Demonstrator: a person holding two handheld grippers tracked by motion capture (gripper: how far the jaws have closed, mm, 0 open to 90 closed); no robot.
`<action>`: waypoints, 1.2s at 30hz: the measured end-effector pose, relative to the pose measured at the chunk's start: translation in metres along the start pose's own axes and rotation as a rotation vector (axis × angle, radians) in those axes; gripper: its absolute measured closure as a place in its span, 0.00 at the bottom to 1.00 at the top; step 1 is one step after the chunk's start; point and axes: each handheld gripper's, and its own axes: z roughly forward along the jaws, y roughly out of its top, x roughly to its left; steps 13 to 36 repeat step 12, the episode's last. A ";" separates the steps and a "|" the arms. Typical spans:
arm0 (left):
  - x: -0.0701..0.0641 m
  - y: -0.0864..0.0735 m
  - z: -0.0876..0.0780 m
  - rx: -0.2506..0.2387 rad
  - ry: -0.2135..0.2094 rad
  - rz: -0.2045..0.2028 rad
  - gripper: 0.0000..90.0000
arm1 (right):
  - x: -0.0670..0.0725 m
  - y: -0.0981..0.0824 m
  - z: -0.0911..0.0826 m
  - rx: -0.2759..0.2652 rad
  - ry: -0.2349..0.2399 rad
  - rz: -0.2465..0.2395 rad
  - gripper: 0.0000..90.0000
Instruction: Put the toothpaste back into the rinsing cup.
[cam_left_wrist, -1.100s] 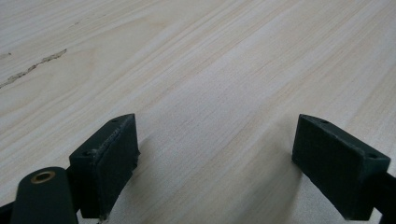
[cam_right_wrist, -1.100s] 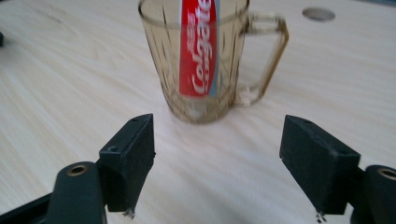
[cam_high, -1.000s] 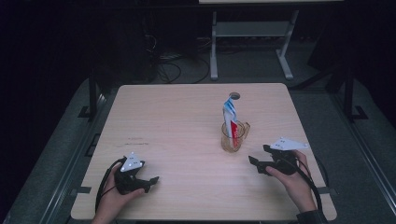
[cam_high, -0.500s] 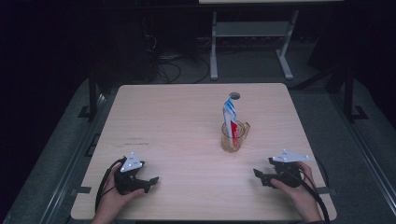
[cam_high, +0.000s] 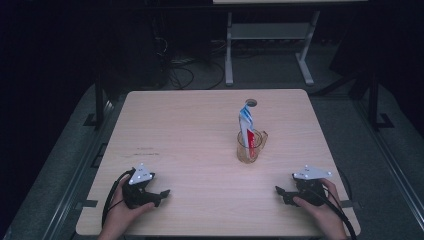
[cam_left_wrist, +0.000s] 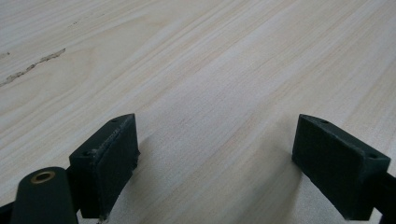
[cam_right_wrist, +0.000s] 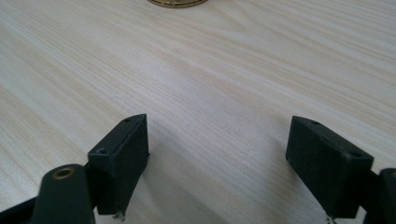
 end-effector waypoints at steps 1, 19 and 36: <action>0.000 0.000 0.000 0.000 0.000 0.001 0.15 | -0.001 -0.001 0.000 -0.003 0.003 0.003 0.21; 0.000 0.000 0.000 0.000 -0.001 0.001 0.15 | -0.001 0.000 0.001 0.008 0.001 0.001 0.15; 0.000 0.000 0.000 0.000 -0.001 0.001 0.15 | -0.001 0.000 0.001 0.008 0.001 0.001 0.15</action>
